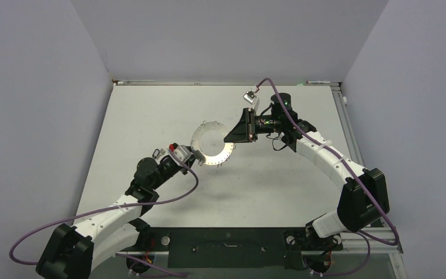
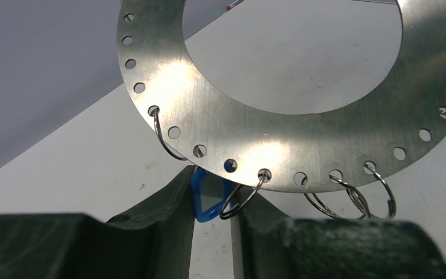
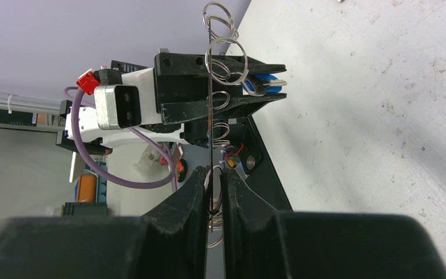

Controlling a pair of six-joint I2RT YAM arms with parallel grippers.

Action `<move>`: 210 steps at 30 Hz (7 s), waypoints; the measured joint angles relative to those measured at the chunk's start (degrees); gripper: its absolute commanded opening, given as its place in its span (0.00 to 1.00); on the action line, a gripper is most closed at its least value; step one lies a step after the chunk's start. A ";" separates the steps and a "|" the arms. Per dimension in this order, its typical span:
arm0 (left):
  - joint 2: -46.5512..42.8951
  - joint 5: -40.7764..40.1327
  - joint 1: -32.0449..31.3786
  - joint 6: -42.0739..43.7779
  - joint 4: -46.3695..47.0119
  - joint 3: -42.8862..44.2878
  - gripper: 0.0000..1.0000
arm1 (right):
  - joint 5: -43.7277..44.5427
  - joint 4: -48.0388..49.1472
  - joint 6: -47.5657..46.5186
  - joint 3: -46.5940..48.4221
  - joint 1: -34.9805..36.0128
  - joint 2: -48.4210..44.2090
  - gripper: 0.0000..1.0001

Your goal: Remove the keys from the keyring

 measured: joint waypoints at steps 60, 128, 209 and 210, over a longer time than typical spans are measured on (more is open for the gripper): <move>-2.34 -0.04 0.37 29.77 -47.82 20.87 0.00 | 1.70 8.52 -5.57 -11.43 -2.64 0.02 0.06; -9.70 0.59 -20.17 84.26 -61.94 26.53 0.00 | -9.29 -22.21 -60.17 -5.57 -2.89 -8.37 0.80; -11.69 -3.56 -21.44 86.66 -48.17 22.36 0.00 | -10.23 -5.88 -56.06 -2.43 12.70 -4.04 0.05; -11.72 -3.67 -21.46 86.68 -48.13 22.16 0.00 | -10.23 -5.62 -55.47 -2.43 12.61 -4.04 0.05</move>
